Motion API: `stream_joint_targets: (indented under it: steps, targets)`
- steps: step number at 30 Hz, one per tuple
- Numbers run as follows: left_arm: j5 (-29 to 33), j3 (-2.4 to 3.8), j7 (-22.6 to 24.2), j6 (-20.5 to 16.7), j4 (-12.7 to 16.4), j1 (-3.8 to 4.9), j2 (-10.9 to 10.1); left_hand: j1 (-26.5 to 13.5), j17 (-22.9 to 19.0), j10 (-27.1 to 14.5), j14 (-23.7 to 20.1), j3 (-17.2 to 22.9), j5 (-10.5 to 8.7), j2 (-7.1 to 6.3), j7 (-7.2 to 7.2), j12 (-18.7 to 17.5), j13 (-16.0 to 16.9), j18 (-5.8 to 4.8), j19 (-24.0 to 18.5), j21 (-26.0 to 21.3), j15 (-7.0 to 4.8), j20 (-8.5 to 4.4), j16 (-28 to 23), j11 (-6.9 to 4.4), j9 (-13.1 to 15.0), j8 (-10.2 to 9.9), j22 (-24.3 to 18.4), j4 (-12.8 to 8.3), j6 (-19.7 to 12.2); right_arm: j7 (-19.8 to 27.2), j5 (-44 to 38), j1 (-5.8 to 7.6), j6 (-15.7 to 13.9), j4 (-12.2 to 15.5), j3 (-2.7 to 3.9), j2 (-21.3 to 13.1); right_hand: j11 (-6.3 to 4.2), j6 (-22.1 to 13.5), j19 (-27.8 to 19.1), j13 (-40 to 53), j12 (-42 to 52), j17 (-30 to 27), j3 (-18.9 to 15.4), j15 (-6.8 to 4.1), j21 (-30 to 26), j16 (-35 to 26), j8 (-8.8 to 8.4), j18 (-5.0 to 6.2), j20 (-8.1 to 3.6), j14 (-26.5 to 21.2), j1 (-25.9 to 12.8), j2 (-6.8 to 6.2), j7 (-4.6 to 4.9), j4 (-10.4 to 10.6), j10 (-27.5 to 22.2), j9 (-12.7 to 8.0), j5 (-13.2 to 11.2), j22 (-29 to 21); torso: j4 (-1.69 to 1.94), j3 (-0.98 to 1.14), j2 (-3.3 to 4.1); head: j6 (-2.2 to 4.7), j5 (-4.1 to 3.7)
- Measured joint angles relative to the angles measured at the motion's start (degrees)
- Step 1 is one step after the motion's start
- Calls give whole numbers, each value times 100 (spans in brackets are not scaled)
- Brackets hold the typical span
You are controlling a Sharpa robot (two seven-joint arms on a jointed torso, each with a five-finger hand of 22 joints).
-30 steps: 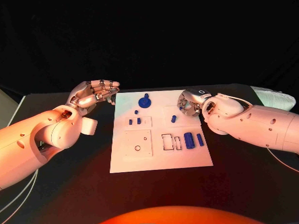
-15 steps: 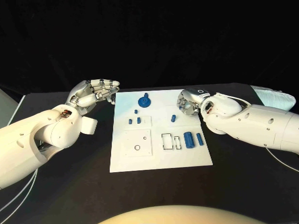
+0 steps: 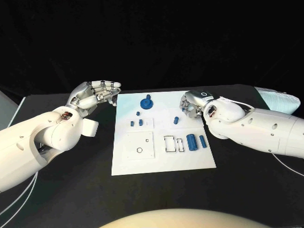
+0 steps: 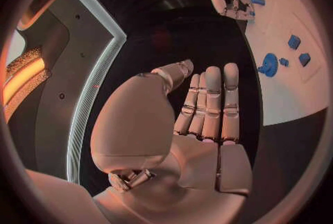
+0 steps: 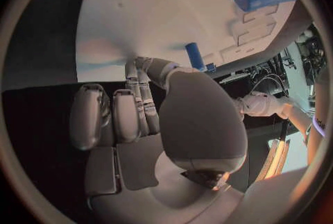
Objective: Assemble the parts on the task board
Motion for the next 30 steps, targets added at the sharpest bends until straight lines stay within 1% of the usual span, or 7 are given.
stream_joint_targets:
  steps: [4,5,6,10,16,24,30]
  targets:
    - [0,0,0,-4,-22,0,0,0,0,0,0,0,0,0,0,-19,0,0,0,0,0,0,0,0,0,0,0,0,0,-13,-5,-4,-192,98,0,-68,0,-1,0,7,0,0,2,0,33,0,-2,0,0,0,-6,6,0,-2,0,2,24,18,0,0,-2,8,1]
    - [0,0,0,-5,-27,0,0,0,0,0,0,0,0,0,0,-19,0,0,0,0,0,0,0,0,0,0,0,0,0,-14,-5,-6,-240,123,4,-86,0,-1,0,11,0,7,2,0,33,0,-2,-13,0,0,-6,7,-1,-3,0,3,25,24,0,0,-3,8,1]
    - [0,0,0,-6,-33,0,0,0,0,0,0,0,0,0,0,-19,0,0,0,0,0,0,-1,0,0,0,0,0,0,-14,-3,-7,-287,151,8,-104,0,-1,0,13,0,15,2,-1,33,15,-2,-67,0,-2,-6,7,-1,-3,0,4,26,36,-1,0,-4,9,2]
    - [-1,0,1,-13,-75,-1,2,0,-5,0,0,0,0,0,0,-19,-8,0,21,0,0,21,-22,0,-7,0,-7,0,0,-11,27,6,-520,291,52,-181,0,-2,0,16,0,20,-5,-19,60,23,26,-89,0,-20,-7,7,-1,-10,0,36,28,42,0,0,-12,15,8]
    - [-1,0,3,-25,-108,-1,4,0,-9,-21,0,-15,0,0,21,-19,-21,0,21,-18,0,21,-22,21,-12,0,-19,-16,-21,5,119,35,-730,540,108,-339,0,-11,0,17,-1,34,5,-19,60,23,28,-89,0,-20,-6,6,-10,-20,0,36,29,58,-3,-1,-13,35,23]
    - [1,0,5,-38,-117,-6,14,0,-12,-21,0,-15,0,0,21,-19,-22,0,21,-22,0,20,-22,21,-18,0,-20,-16,-21,19,275,58,-884,1144,143,-560,0,-16,0,17,-1,40,10,-19,60,45,26,-89,0,-20,-6,5,-14,-26,0,32,29,58,-16,-5,-8,66,67]
    - [2,1,6,-43,-103,-39,34,0,-12,-21,0,-15,0,0,34,-18,-27,0,21,-22,0,20,-22,21,-18,0,-25,-16,-35,38,314,16,-901,1604,134,-516,-19,19,0,17,-11,40,10,-19,60,45,22,-89,0,-20,-7,5,-19,-26,20,32,28,70,-18,-10,-8,75,173]
